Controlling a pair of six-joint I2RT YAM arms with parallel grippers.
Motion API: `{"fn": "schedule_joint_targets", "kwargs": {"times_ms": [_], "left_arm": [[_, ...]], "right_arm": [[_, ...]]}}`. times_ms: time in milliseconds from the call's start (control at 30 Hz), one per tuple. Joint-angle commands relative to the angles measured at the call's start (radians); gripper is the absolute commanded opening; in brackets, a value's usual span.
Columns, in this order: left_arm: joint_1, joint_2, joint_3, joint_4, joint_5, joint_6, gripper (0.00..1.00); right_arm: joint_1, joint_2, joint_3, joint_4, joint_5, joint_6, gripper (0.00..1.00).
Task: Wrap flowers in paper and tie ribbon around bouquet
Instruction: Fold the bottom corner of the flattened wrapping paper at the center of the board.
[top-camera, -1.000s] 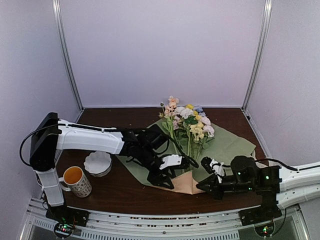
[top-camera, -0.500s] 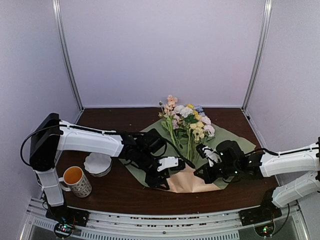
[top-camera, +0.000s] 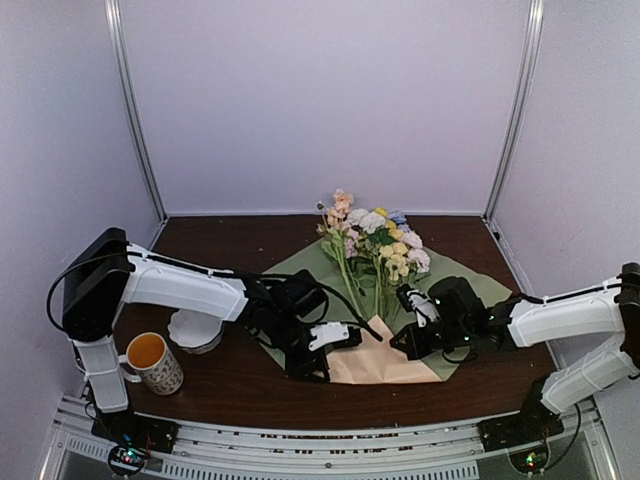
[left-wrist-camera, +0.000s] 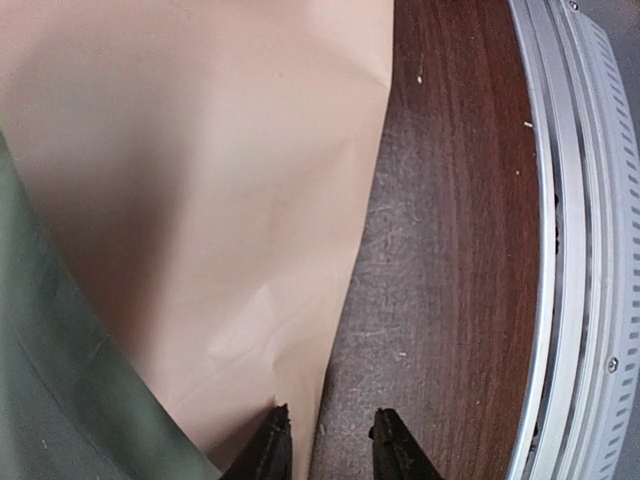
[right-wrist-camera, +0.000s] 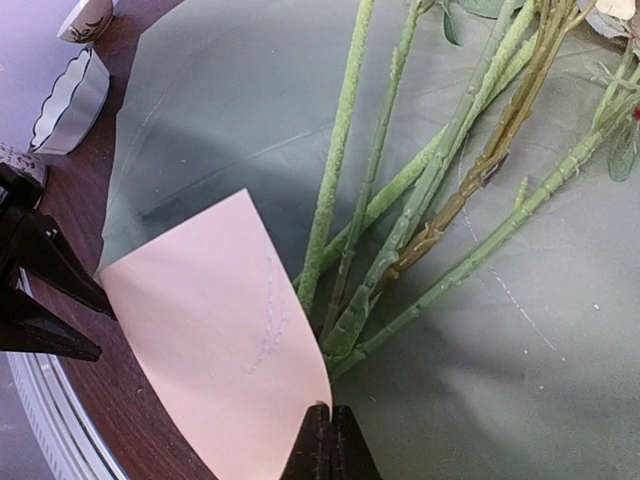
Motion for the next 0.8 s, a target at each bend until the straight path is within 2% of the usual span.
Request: {"fn": "schedule_joint_targets", "kwargs": {"times_ms": [0, 167, 267, 333, 400, 467, 600, 767], "left_arm": [[0.008, 0.031, -0.013, 0.019, 0.022, -0.059, 0.32], [0.008, 0.03, -0.032, -0.02, -0.04, -0.076, 0.32], [0.009, -0.005, -0.012, -0.073, -0.063, -0.093, 0.31], [0.009, -0.06, 0.007, -0.096, -0.063, -0.104, 0.38], [0.01, -0.103, -0.001, -0.079, -0.062, -0.114, 0.54], [0.01, -0.089, -0.009, -0.07, -0.061, -0.117, 0.58], [0.011, -0.006, 0.002, -0.095, -0.086, -0.13, 0.58], [0.011, 0.022, 0.003, -0.055, -0.093, -0.141, 0.55]], "right_arm": [[-0.016, 0.022, 0.029, 0.051, 0.019, 0.029, 0.0], [-0.029, 0.05, 0.011, 0.096, 0.019, 0.052, 0.0], [-0.028, 0.087, 0.013, 0.116, -0.031, 0.06, 0.0], [-0.029, 0.104, 0.021, 0.097, -0.047, 0.067, 0.0], [-0.028, 0.101, 0.019, 0.098, -0.046, 0.072, 0.0], [-0.028, 0.088, 0.02, 0.104, -0.045, 0.077, 0.0], [-0.028, 0.068, 0.021, 0.097, -0.034, 0.077, 0.0], [-0.027, 0.06, 0.02, 0.106, -0.028, 0.096, 0.0]]}}
